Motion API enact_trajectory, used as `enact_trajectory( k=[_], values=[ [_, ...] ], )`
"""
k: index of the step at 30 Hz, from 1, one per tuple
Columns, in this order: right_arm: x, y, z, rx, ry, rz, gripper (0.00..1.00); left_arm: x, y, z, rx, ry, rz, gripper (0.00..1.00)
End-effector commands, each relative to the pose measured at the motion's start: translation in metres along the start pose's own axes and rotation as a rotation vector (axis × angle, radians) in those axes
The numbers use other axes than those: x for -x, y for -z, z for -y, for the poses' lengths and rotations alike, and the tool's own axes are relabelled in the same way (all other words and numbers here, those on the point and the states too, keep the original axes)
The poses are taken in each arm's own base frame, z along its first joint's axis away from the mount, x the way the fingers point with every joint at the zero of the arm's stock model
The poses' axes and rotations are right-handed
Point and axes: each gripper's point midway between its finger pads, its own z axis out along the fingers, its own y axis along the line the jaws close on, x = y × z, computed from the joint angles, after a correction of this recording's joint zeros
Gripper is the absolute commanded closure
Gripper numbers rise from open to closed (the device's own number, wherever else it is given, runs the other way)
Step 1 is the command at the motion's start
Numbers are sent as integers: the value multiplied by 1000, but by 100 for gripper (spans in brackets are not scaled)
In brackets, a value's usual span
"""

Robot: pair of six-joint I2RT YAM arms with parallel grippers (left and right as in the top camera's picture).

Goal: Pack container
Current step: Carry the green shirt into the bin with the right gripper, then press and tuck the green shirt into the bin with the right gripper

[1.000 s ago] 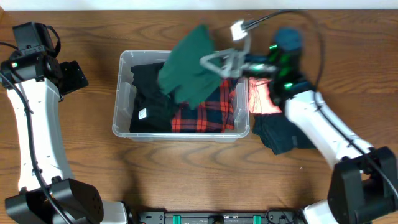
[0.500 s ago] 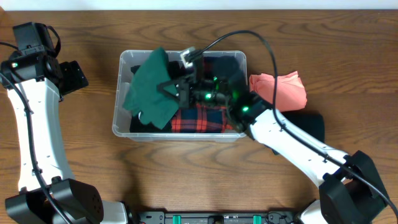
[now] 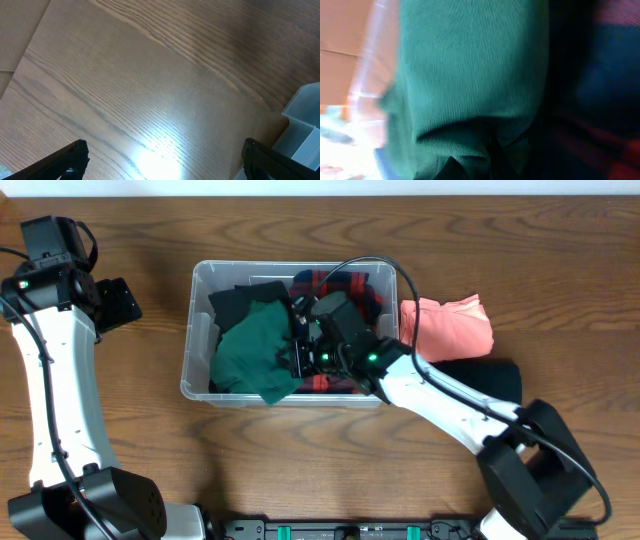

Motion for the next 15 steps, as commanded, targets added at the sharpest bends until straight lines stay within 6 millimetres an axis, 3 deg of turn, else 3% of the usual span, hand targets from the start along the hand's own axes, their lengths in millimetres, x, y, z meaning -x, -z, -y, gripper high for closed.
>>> enact_trajectory(
  k=[1,5,6,7,10,15],
  values=[
    [-4,-6,26,-121,58,-3,99,4,7,-4,9,7,22,2],
    [-6,3,44,-209,67,-11,97,4,7,-4,9,7,22,2],
    [-5,6,45,-214,81,-12,91,4,7,-4,9,7,22,2],
    [-4,9,43,-212,103,-11,75,4,7,-4,9,7,22,2],
    [0,21,35,-205,153,1,49,4,7,-5,9,7,21,2],
    [30,62,19,-256,244,142,41,4,7,-5,9,7,21,2]
  ],
)
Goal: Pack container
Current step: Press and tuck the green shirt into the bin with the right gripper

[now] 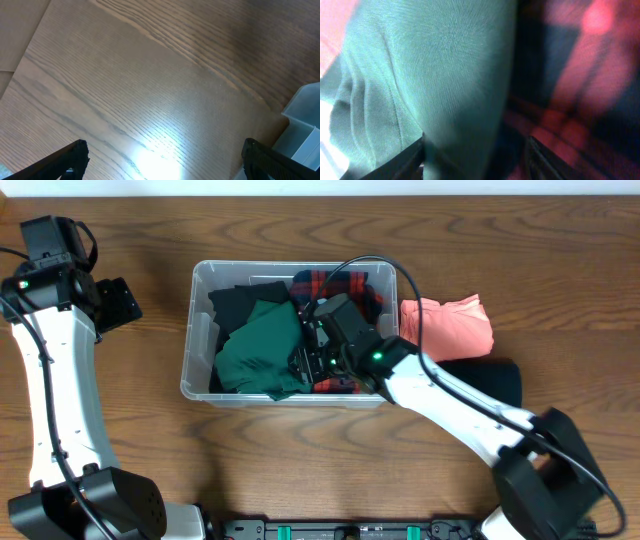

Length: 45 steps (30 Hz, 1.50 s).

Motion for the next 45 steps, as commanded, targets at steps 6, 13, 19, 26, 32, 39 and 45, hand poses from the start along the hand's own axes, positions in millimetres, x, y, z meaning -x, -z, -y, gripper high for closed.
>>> enact_trajectory(
  k=[6,13,19,26,32,39,45],
  values=[
    [70,91,-19,-56,185,341,44,4,7,-4,9,7,22,2],
    [90,111,3,-60,188,395,42,4,7,-4,9,7,22,2],
    [87,105,-50,295,245,356,51,4,7,-5,9,7,21,2],
    [43,16,-50,270,241,176,71,4,7,-5,9,7,21,2],
    [-5,-52,-26,207,256,11,81,4,7,-5,9,7,21,2],
    [-37,-81,7,88,214,-98,89,4,7,-4,9,7,22,2],
    [6,-35,-24,131,295,44,84,4,7,-4,9,7,22,2]
  ],
)
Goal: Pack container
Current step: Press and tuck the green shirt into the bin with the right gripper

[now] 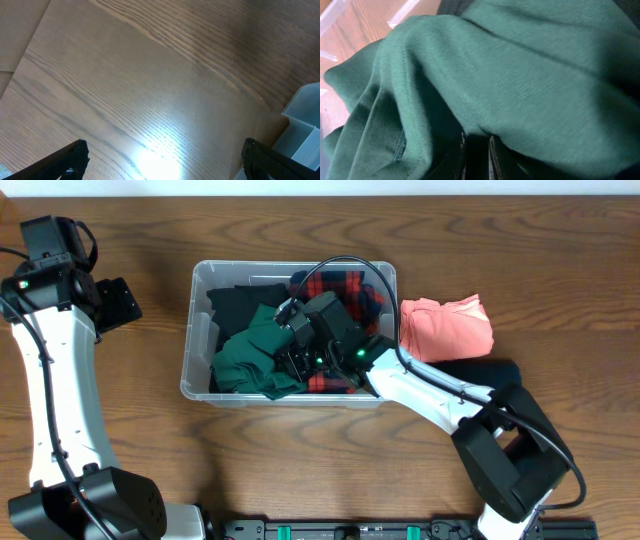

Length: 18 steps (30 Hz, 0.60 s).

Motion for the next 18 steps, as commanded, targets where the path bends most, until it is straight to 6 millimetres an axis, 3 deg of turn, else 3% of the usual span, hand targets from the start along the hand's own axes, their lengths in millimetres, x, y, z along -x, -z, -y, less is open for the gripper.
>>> enact_trajectory(
  k=[1,5,8,13,18],
  values=[
    [12,23,-8,-49,69,46,83,4,7,-5,9,7,21,2],
    [46,63,-26,-41,155,159,81,4,7,-4,9,7,22,2],
    [45,68,-35,-8,166,153,83,4,7,-5,9,7,21,2],
    [5,37,-50,73,237,15,86,4,7,-5,9,7,22,2],
    [-45,0,-40,76,272,-147,89,4,7,-5,9,7,21,2]
  ],
)
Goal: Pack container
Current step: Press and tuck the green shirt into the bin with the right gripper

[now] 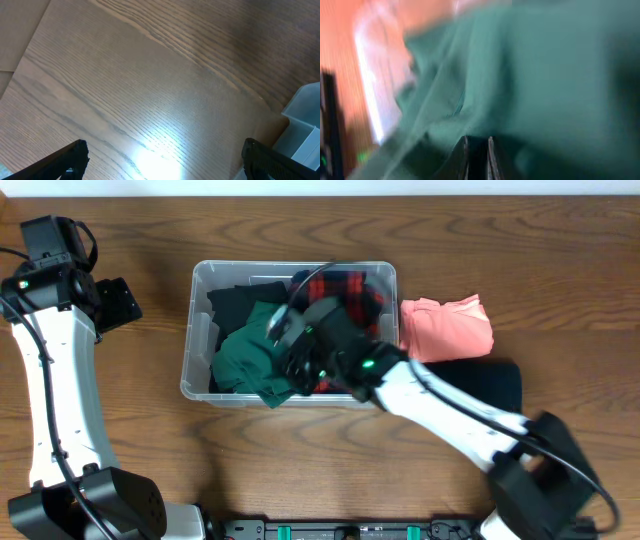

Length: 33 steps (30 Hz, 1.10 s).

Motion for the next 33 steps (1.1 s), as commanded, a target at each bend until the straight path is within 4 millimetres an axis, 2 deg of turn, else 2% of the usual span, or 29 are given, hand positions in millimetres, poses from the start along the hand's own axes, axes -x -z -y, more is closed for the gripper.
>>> enact_trajectory(
  k=[1,4,7,12,16,20,23,26,28,31,33],
  values=[
    [-35,-26,0,31,49,-110,89,4,7,-5,9,7,21,2],
    [-57,-37,8,26,15,-176,89,4,7,-4,9,7,22,2],
    [-53,-37,9,26,9,-165,89,4,7,-5,9,7,21,2],
    [-25,-22,9,13,30,-96,88,4,7,-5,9,7,21,2],
    [11,-1,7,2,55,-6,88,4,7,-5,9,7,21,2],
    [37,14,-12,81,86,65,91,4,7,-5,9,7,21,2],
    [44,16,-26,152,109,92,92,4,7,-5,9,7,21,2],
    [43,11,-24,140,148,93,93,4,7,-5,9,7,21,2],
    [39,3,-11,81,147,79,94,4,7,-5,9,7,21,2],
    [18,-20,14,-7,117,13,98,4,7,-4,9,7,22,2],
    [1,-35,22,-3,95,-33,98,4,7,-5,9,7,21,2]
  ],
)
